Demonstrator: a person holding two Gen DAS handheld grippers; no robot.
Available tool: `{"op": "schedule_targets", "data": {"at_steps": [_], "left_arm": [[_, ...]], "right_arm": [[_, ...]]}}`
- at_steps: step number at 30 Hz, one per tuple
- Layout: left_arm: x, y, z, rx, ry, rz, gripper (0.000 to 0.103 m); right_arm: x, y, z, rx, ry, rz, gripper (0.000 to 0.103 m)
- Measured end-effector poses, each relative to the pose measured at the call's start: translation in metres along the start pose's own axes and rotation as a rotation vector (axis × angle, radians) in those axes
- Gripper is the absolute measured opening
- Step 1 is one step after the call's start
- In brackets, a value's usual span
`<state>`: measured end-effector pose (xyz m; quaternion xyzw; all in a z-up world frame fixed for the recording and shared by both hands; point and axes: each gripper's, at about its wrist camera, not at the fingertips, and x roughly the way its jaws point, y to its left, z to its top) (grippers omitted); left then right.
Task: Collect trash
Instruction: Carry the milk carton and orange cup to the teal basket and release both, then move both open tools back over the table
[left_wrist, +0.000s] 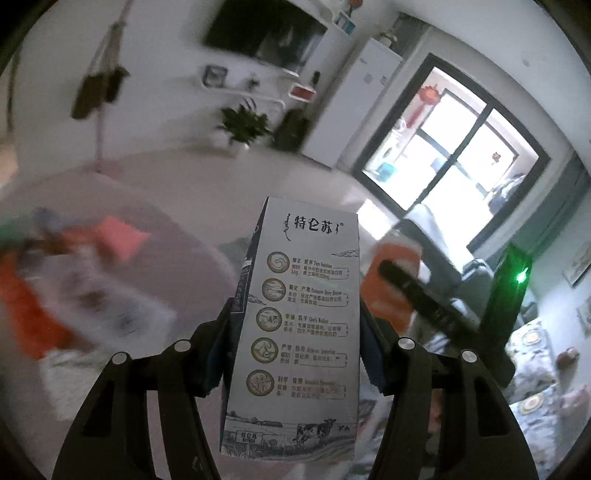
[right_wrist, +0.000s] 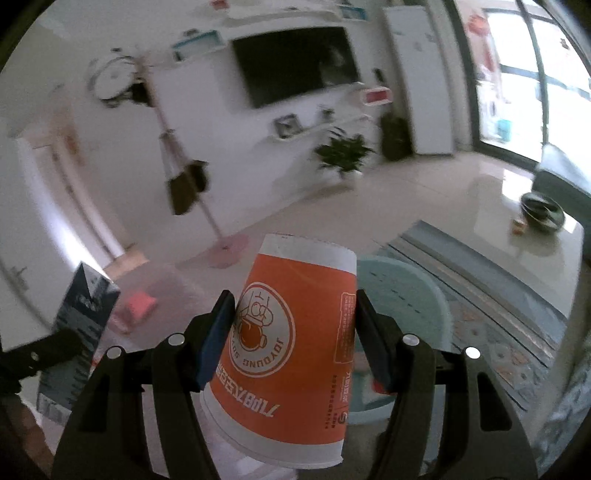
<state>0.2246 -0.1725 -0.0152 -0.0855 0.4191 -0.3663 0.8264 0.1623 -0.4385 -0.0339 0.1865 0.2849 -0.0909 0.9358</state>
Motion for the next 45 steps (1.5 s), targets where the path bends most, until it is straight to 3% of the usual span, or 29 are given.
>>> {"op": "schedule_targets", "data": {"at_steps": [6, 12, 15, 17, 28, 37, 41, 45], "left_arm": [[0.088, -0.001, 0.006, -0.049, 0.085, -0.039, 0.059], [0.141, 0.008, 0.007, -0.082, 0.164, -0.038, 0.06], [0.148, 0.006, 0.006, -0.073, 0.161, -0.023, 0.079], [0.145, 0.007, 0.006, -0.065, 0.149, -0.03, 0.082], [0.094, 0.002, -0.01, -0.02, 0.072, -0.029, 0.082], [0.0, 0.006, -0.028, -0.003, -0.057, -0.002, 0.085], [-0.049, 0.017, -0.041, -0.013, -0.12, 0.049, 0.085], [-0.103, 0.034, -0.055, -0.041, -0.211, 0.134, 0.09]], "right_arm": [[0.055, -0.043, -0.019, 0.113, 0.109, -0.093, 0.063], [0.077, -0.067, -0.031, 0.144, 0.149, -0.138, 0.063], [0.076, -0.072, -0.034, 0.157, 0.157, -0.118, 0.063], [0.071, -0.072, -0.034, 0.15, 0.151, -0.127, 0.063], [0.033, -0.041, -0.028, 0.081, 0.101, -0.086, 0.063], [-0.015, 0.024, -0.015, -0.046, 0.013, 0.044, 0.063], [-0.031, 0.055, -0.016, -0.115, -0.011, 0.123, 0.063], [-0.039, 0.094, -0.023, -0.188, -0.026, 0.199, 0.075]]}}
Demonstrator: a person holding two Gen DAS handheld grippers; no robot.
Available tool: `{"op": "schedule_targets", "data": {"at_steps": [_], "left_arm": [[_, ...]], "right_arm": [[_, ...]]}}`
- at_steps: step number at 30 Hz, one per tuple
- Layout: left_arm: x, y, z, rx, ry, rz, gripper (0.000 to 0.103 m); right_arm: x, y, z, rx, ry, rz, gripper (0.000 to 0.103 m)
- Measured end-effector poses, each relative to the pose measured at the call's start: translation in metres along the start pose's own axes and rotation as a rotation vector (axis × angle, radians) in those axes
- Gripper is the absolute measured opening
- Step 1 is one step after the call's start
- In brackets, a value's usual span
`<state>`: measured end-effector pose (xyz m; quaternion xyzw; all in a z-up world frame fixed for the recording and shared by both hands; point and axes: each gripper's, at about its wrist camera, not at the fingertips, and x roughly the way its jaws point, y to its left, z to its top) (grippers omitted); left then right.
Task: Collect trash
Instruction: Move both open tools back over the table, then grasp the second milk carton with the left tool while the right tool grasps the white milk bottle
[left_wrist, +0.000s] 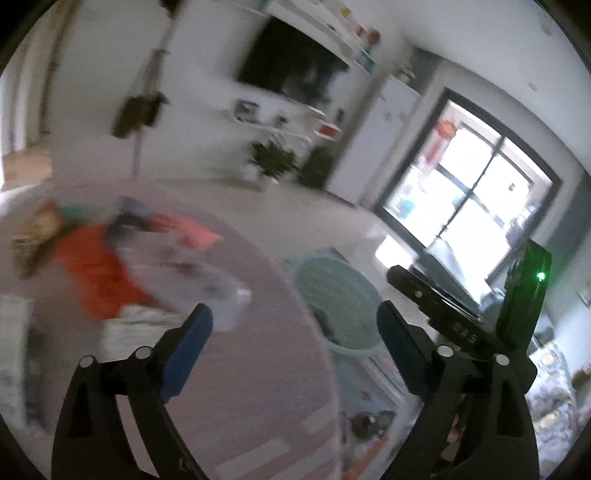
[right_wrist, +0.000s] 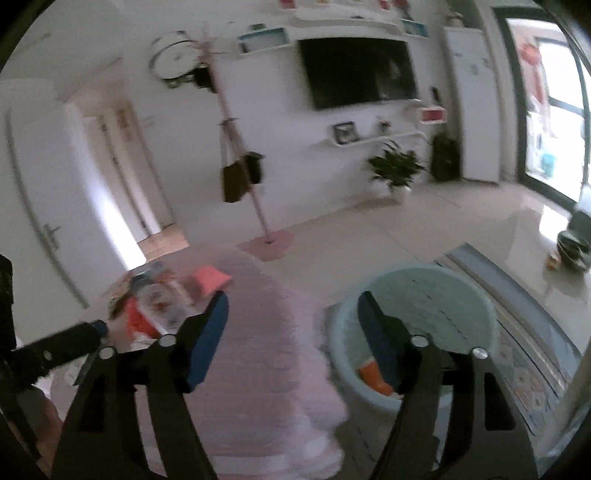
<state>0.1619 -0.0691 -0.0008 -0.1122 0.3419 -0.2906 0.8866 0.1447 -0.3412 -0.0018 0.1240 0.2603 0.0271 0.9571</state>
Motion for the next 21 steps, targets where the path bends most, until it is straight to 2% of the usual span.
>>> {"op": "schedule_targets", "data": {"at_steps": [5, 7, 9, 11, 12, 13, 17, 21], "left_arm": [[-0.051, 0.046, -0.009, -0.05, -0.072, 0.158, 0.091], [-0.068, 0.066, -0.013, -0.084, -0.096, 0.235, 0.096], [-0.082, 0.089, -0.019, -0.093, -0.124, 0.427, 0.096], [-0.083, 0.105, -0.025, -0.073, -0.106, 0.545, 0.096], [-0.083, 0.114, -0.028, -0.077, -0.093, 0.574, 0.096], [-0.083, 0.123, -0.03, -0.089, -0.081, 0.581, 0.096], [-0.074, 0.157, -0.032, -0.192, -0.021, 0.52, 0.096], [-0.06, 0.176, -0.034, -0.217, 0.017, 0.509, 0.095]], "right_arm": [[0.013, 0.04, -0.001, -0.058, 0.017, 0.086, 0.077], [0.022, 0.054, -0.002, -0.077, 0.03, 0.117, 0.079], [0.035, 0.068, -0.003, -0.086, 0.068, 0.143, 0.086], [0.05, 0.083, -0.005, -0.114, 0.102, 0.158, 0.086], [0.058, 0.093, -0.007, -0.143, 0.113, 0.162, 0.086], [0.063, 0.1, -0.01, -0.165, 0.119, 0.167, 0.086], [0.094, 0.12, -0.015, -0.236, 0.175, 0.184, 0.086], [0.119, 0.129, -0.018, -0.281, 0.221, 0.18, 0.086]]}}
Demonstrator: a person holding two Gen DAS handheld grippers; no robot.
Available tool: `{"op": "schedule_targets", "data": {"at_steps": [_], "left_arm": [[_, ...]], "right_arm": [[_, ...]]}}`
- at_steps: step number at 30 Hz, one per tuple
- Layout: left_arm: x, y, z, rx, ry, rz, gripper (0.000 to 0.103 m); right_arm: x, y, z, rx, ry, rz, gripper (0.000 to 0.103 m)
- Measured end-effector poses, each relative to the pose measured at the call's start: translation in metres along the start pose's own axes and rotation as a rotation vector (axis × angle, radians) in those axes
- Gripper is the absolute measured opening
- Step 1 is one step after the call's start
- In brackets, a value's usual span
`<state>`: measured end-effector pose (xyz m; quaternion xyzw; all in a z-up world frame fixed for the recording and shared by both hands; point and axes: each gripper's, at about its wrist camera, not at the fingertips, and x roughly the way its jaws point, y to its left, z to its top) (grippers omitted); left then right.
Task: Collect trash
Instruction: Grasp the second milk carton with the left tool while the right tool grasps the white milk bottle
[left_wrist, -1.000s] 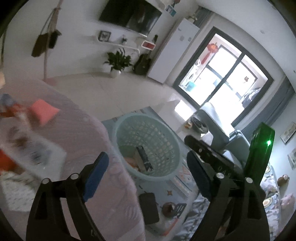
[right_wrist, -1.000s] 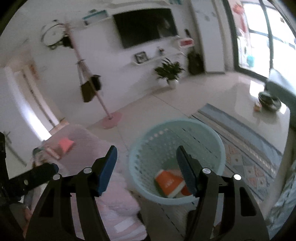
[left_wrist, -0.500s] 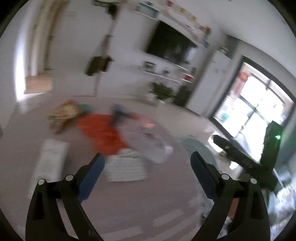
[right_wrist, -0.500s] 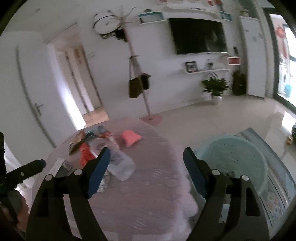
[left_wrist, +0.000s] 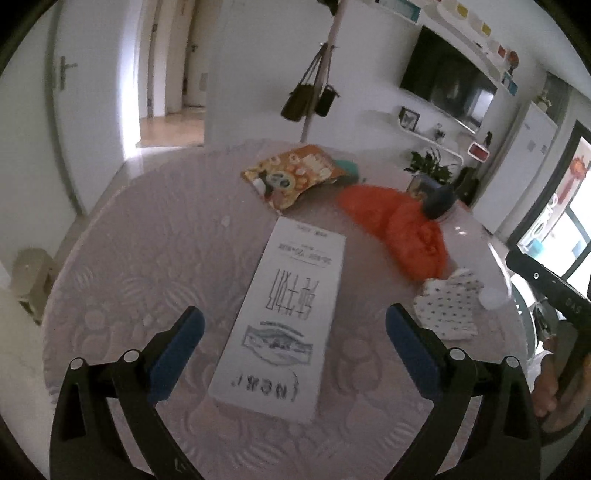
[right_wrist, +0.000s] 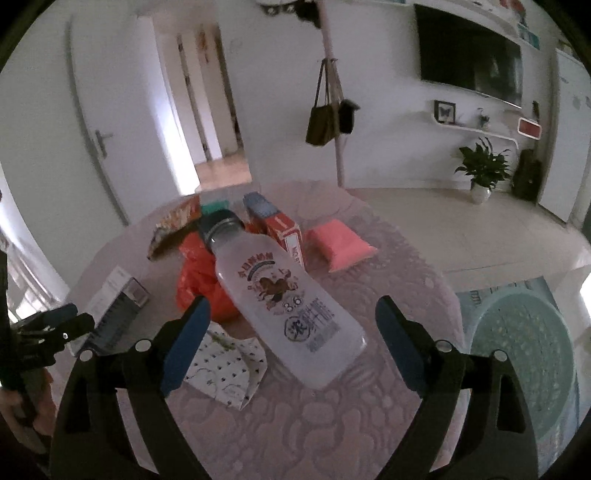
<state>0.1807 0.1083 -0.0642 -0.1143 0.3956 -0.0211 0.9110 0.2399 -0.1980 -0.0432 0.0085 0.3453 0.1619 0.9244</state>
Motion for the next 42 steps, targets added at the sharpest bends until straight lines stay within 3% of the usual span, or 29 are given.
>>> {"op": "schedule_targets", "data": {"at_steps": [9, 12, 18, 24, 32, 34, 42], "left_arm": [[0.035, -0.002, -0.006, -0.038, 0.031, -0.044, 0.087], [0.034, -0.003, -0.006, -0.03, 0.02, -0.07, 0.082], [0.039, -0.009, -0.008, -0.003, 0.03, -0.036, 0.079], [0.039, -0.013, -0.011, 0.017, 0.024, -0.012, 0.068], [0.038, -0.015, -0.014, 0.03, 0.023, -0.003, 0.068], [0.037, -0.014, -0.014, 0.024, 0.016, 0.0, 0.055], [0.01, -0.013, -0.014, 0.013, -0.051, -0.062, 0.053]], "right_arm": [[0.033, 0.007, 0.004, -0.075, 0.057, -0.008, 0.085], [0.039, 0.014, 0.002, -0.103, 0.069, -0.008, 0.074], [0.027, 0.033, -0.004, -0.19, 0.083, 0.025, 0.057], [0.017, 0.045, -0.014, -0.171, 0.133, 0.108, 0.056], [0.03, 0.044, -0.006, -0.119, 0.153, 0.108, 0.057], [0.028, 0.047, -0.006, -0.122, 0.146, 0.098, 0.056], [-0.016, 0.044, -0.002, -0.1, 0.041, 0.143, 0.053]]}}
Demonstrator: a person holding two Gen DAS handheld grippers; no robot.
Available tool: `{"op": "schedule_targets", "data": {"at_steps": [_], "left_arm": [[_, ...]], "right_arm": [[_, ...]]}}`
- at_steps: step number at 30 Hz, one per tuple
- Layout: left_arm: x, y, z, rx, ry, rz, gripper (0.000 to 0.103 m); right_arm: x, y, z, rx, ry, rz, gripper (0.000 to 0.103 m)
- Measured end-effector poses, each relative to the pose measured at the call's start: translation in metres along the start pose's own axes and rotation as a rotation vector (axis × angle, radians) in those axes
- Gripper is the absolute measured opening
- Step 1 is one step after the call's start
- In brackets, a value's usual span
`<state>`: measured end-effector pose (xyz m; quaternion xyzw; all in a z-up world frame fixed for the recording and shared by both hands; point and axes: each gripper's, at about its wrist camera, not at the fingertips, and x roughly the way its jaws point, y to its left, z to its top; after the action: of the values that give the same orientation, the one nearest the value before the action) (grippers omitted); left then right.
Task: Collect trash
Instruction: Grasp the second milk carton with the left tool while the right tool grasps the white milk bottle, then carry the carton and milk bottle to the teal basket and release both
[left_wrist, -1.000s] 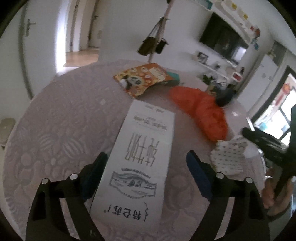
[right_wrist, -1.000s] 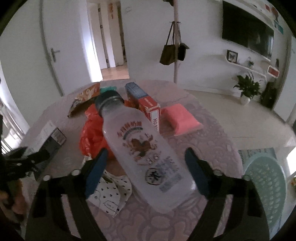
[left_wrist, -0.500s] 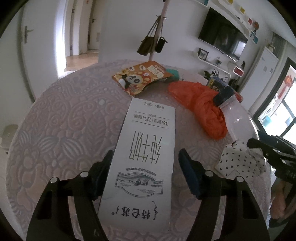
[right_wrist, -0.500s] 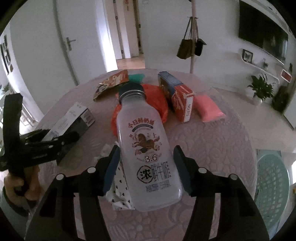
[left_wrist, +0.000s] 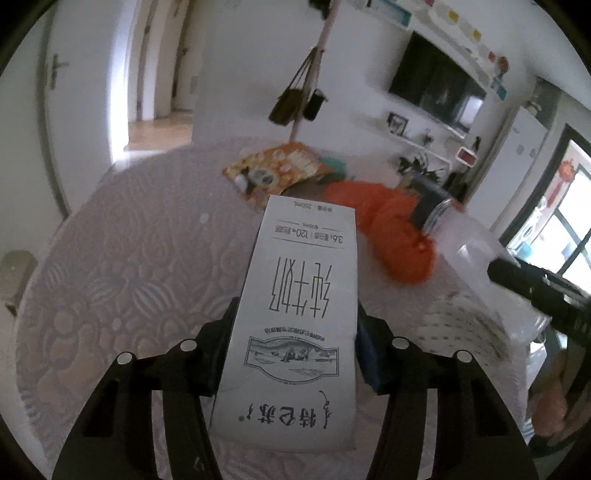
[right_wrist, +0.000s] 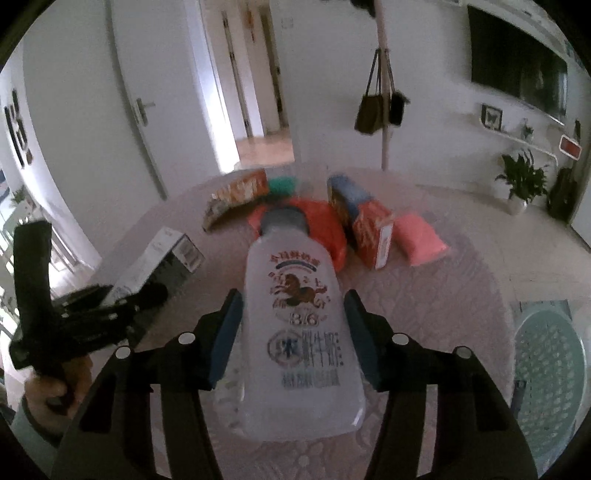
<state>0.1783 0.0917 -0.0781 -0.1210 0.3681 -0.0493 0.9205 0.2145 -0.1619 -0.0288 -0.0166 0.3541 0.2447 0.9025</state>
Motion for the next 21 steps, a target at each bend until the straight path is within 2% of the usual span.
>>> {"op": "schedule_targets", "data": {"at_steps": [6, 11, 14, 21], "left_arm": [[-0.026, -0.025, 0.005, 0.037, -0.035, -0.068, 0.054], [-0.037, -0.051, 0.007, 0.081, -0.06, -0.105, 0.054], [-0.038, -0.061, 0.003, 0.089, -0.058, -0.122, 0.054], [-0.032, -0.072, -0.014, 0.094, -0.03, -0.141, 0.054]], "right_arm": [[-0.034, -0.011, 0.005, 0.055, -0.059, 0.028, 0.052], [-0.05, -0.019, -0.005, 0.083, -0.064, 0.02, 0.052], [-0.052, -0.021, -0.024, 0.097, -0.03, 0.008, 0.052], [-0.048, -0.01, -0.073, 0.088, 0.033, -0.095, 0.051]]}}
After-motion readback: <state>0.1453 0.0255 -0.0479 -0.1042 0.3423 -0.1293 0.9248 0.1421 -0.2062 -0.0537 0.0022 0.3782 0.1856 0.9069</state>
